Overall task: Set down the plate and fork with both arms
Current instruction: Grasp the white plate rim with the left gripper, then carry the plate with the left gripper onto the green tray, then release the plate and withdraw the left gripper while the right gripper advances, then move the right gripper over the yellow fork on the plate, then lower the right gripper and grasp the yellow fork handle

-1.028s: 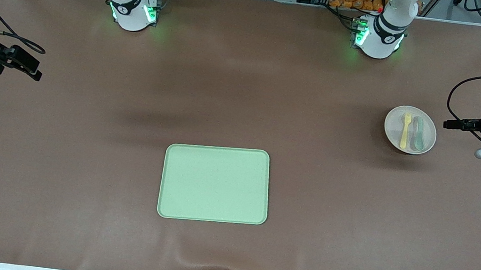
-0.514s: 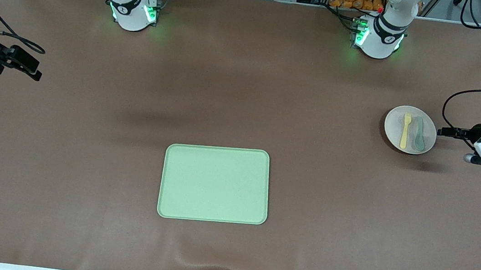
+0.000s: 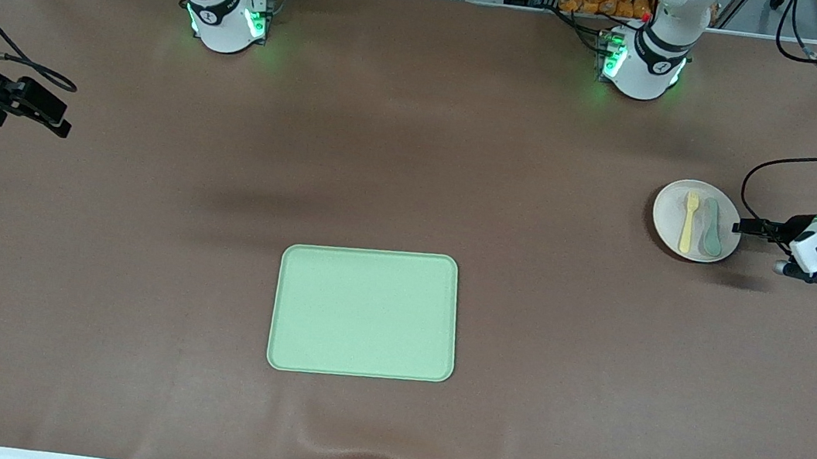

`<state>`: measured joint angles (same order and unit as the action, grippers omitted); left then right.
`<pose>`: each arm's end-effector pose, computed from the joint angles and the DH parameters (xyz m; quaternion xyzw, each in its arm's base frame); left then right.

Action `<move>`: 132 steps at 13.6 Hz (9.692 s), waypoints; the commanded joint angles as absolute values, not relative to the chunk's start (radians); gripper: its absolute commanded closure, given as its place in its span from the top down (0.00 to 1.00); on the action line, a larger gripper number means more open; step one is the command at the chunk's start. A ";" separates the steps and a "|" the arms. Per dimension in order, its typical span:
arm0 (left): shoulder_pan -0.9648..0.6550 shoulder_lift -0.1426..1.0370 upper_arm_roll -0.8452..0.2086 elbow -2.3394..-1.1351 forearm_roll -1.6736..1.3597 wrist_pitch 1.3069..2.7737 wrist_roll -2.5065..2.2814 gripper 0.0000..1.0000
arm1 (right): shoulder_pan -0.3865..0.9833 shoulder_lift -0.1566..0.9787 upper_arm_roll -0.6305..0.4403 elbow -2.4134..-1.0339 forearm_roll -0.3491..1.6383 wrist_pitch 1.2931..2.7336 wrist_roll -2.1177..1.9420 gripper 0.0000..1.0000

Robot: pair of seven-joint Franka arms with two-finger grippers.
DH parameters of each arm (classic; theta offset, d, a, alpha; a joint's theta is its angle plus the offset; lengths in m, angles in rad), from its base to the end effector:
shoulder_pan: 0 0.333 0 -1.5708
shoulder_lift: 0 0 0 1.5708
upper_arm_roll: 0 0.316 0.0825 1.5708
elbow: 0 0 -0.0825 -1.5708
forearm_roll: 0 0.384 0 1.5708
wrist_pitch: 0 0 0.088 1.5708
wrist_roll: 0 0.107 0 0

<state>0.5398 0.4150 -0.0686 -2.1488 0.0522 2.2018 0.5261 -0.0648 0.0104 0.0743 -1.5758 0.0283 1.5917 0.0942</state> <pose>0.4687 0.2395 0.1816 0.9827 -0.0455 -0.1593 0.0823 0.5595 0.0081 0.6182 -0.9990 0.0426 -0.0020 0.0147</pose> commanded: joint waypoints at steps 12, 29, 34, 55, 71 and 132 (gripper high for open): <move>0.543 0.442 -0.103 -2.178 0.075 2.218 0.529 0.09 | -0.087 0.017 0.087 -1.562 0.041 1.582 0.087 1.00; 0.545 0.400 -0.241 -2.008 -0.038 2.072 0.520 0.00 | -0.094 0.018 0.089 -1.563 0.043 1.582 0.087 1.00; 0.538 0.408 -0.288 -1.907 -0.127 2.019 0.514 0.00 | -0.094 0.018 0.089 -1.563 0.043 1.582 0.087 1.00; -0.238 0.908 -0.322 -1.275 -0.310 2.256 -0.390 0.00 | -0.100 0.029 0.089 -1.563 0.057 1.583 0.087 1.00; -0.328 0.974 -0.296 -1.259 -0.301 2.375 -0.403 1.00 | -0.083 0.078 0.092 -1.562 0.057 1.571 0.087 1.00; -0.022 0.002 -0.104 -1.442 0.051 1.397 0.008 1.00 | 0.657 1.075 -0.055 -1.011 0.086 2.195 0.511 0.62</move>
<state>-0.0328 0.0116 -0.0958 -1.4450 0.0254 1.3971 -0.0182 0.6429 1.0527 -0.0450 -1.0463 0.0970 2.1991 0.4963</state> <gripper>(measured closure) 0.000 0.374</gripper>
